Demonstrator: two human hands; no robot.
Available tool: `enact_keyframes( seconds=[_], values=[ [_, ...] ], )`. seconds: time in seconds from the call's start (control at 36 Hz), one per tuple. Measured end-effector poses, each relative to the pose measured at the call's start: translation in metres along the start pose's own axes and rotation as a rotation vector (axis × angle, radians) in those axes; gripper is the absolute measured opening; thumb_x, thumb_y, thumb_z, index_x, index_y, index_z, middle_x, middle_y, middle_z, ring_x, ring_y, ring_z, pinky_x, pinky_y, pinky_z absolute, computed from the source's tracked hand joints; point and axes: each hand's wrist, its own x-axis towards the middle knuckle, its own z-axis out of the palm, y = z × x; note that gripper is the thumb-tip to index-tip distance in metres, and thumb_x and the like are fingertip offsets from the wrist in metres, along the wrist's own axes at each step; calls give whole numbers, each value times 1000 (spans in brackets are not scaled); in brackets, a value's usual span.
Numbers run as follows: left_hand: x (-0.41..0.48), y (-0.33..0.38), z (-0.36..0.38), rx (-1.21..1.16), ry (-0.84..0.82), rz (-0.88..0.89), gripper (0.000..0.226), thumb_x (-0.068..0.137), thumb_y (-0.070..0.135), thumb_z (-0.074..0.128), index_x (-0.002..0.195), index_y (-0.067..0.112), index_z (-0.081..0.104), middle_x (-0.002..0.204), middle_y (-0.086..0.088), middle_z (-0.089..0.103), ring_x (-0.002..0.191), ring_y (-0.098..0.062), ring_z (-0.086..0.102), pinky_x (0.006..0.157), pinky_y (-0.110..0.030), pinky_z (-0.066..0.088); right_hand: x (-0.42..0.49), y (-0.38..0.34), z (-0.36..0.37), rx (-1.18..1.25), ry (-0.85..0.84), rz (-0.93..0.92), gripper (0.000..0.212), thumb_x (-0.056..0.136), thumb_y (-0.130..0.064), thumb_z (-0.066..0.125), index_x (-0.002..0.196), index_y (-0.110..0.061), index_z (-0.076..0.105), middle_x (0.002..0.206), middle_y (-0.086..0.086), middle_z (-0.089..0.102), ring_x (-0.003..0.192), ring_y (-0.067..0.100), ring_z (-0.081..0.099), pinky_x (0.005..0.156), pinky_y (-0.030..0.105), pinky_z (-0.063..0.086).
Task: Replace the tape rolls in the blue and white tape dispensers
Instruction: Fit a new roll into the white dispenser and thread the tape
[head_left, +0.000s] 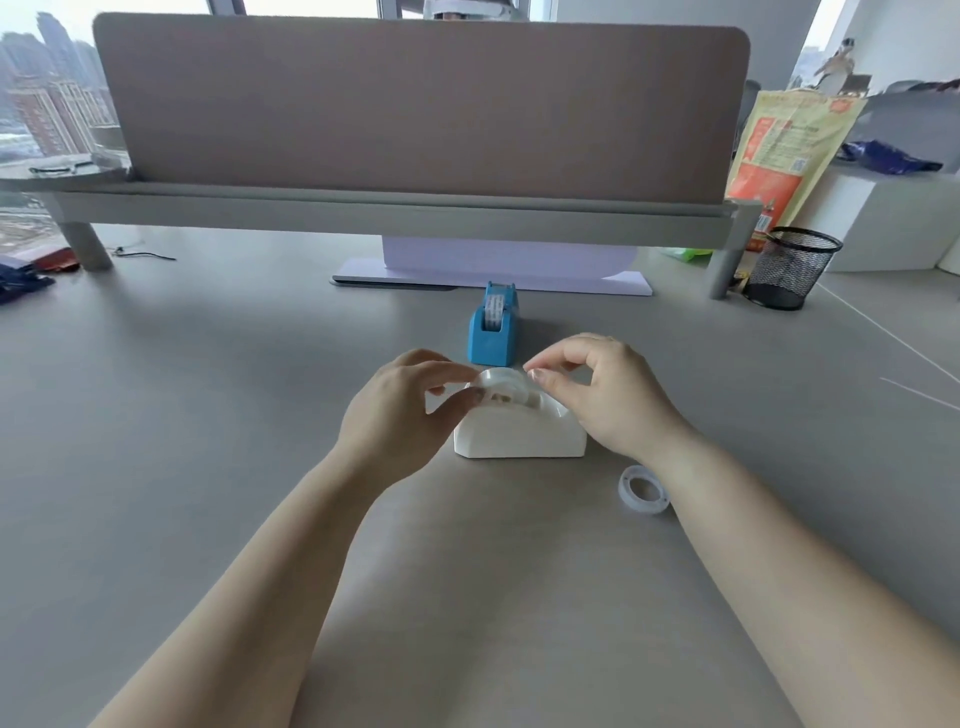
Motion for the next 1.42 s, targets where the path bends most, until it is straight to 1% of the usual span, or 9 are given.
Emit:
enact_keyframes(
  seconds=[0.08, 0.22, 0.39, 0.44, 0.56, 0.75, 0.92, 1.22, 1.42],
  values=[
    [-2, -1, -2, -14, 34, 11, 24, 85, 41, 59, 106, 35, 68, 107, 12, 60, 89, -8, 60, 77, -40, 54, -2, -3, 1, -39, -9, -24, 7, 83, -27, 66, 83, -32, 72, 91, -13, 67, 94, 18, 57, 92, 47, 43],
    [-5, 6, -1, -111, 51, 111, 20, 88, 25, 61, 106, 28, 71, 107, 11, 63, 94, -9, 61, 82, -30, 55, -4, -6, 2, -48, -20, -34, 9, 83, -26, 67, 87, -31, 73, 72, -31, 56, 91, 14, 54, 94, 46, 41],
    [-7, 9, 5, -171, 87, 117, 17, 87, 19, 63, 100, 22, 74, 97, 13, 66, 89, -4, 62, 81, -20, 53, -5, -6, 2, -46, -9, -40, 9, 81, -26, 69, 88, -29, 73, 71, -32, 56, 85, 14, 58, 93, 41, 43],
    [-8, 9, 7, -184, 110, 126, 16, 84, 25, 66, 97, 20, 74, 92, 15, 64, 87, -4, 62, 79, -22, 54, -6, -6, 4, -60, 7, -54, 9, 81, -27, 69, 90, -28, 72, 71, -31, 57, 86, 13, 58, 93, 41, 43],
    [-8, 9, 10, -148, 95, 152, 37, 70, 43, 73, 97, 17, 75, 92, 14, 63, 84, -6, 61, 77, -16, 52, -5, -5, 6, -103, 34, -79, 12, 80, -26, 70, 92, -27, 72, 78, -23, 61, 89, 13, 60, 91, 37, 43],
    [-5, 6, 16, -154, 110, 152, 30, 70, 31, 80, 93, 16, 70, 92, 7, 65, 81, -10, 63, 76, -24, 54, -2, -3, 3, -174, 31, -80, 13, 79, -31, 71, 92, -32, 71, 72, -27, 56, 77, 9, 52, 82, 24, 34],
    [-6, 7, 15, -153, 121, 141, 27, 72, 34, 77, 93, 18, 71, 91, 7, 64, 79, -8, 64, 75, -23, 55, 2, -2, -9, -215, -6, -63, 25, 75, -36, 73, 99, -31, 70, 100, -14, 67, 96, 11, 53, 87, 31, 31],
    [-7, 9, 14, -159, 139, 126, 26, 73, 34, 75, 94, 18, 73, 92, 7, 66, 80, -9, 65, 75, -21, 54, 1, -3, 1, -140, 6, -32, 11, 83, -33, 66, 91, -31, 73, 83, -17, 62, 88, 16, 58, 89, 43, 43],
    [-7, 11, 15, -161, 139, 123, 26, 74, 34, 73, 94, 17, 73, 94, 5, 66, 80, -14, 65, 74, -29, 57, 3, -1, 6, -185, 58, -40, 11, 87, -32, 61, 84, -30, 71, 88, -7, 70, 89, 17, 58, 85, 36, 36]
  ],
)
